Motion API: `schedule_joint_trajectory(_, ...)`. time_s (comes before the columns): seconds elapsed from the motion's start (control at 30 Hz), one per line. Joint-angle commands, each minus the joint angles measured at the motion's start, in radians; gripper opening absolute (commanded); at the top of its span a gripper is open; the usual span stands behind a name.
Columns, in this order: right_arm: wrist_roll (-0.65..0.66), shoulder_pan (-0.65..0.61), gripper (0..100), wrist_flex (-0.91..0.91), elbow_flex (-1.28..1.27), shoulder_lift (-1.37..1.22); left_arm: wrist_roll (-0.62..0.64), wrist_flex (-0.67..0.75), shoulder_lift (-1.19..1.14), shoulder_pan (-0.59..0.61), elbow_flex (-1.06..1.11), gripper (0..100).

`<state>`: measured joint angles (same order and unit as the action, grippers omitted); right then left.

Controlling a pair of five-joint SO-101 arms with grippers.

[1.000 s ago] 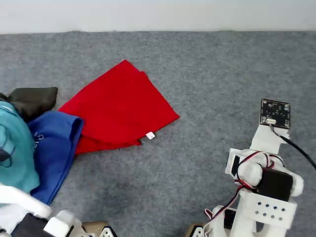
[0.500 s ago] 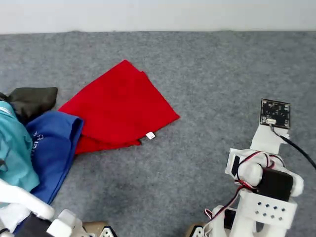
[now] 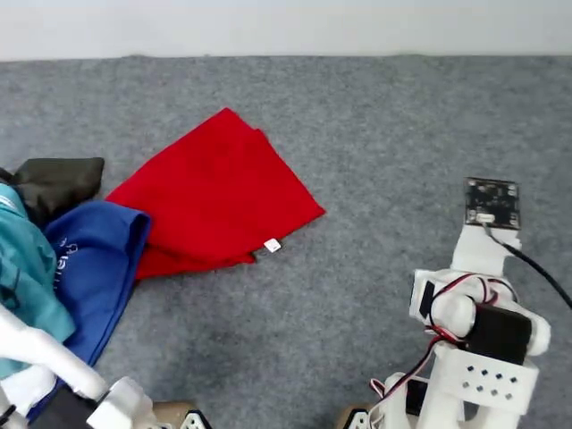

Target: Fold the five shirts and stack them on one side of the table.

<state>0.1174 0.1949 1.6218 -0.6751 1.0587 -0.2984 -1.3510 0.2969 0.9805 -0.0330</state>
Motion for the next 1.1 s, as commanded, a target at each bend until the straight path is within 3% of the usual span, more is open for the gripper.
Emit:
schedule_joint_trajectory(0.0,0.084,-0.028,0.9,-0.012,0.048,-0.002,0.058,-0.058,0.051,-0.025,-0.076,30)
schedule_joint_trajectory(0.13,0.126,-0.03,0.9,-0.015,0.048,-0.002,0.052,-0.06,0.051,0.04,-0.124,30)
schedule_joint_trajectory(0.47,0.238,-0.028,0.9,-0.085,0.048,-0.002,-0.098,-0.06,0.051,0.358,-0.318,30)
schedule_joint_trajectory(0.53,0.238,-0.03,0.9,-0.116,0.046,-0.004,-0.178,-0.068,0.051,0.399,-0.323,30)
schedule_joint_trajectory(0.6,0.238,-0.03,0.9,-0.14,0.043,-0.004,-0.339,-0.121,0.051,0.417,-0.321,30)
schedule_joint_trajectory(0.77,0.285,-0.058,0.9,-0.183,-0.012,-0.071,-0.72,-0.39,0.049,0.423,-0.32,30)
schedule_joint_trajectory(1.07,0.305,-0.105,0.9,-0.191,-0.014,-0.176,-0.842,-0.405,0.051,0.423,-0.203,30)
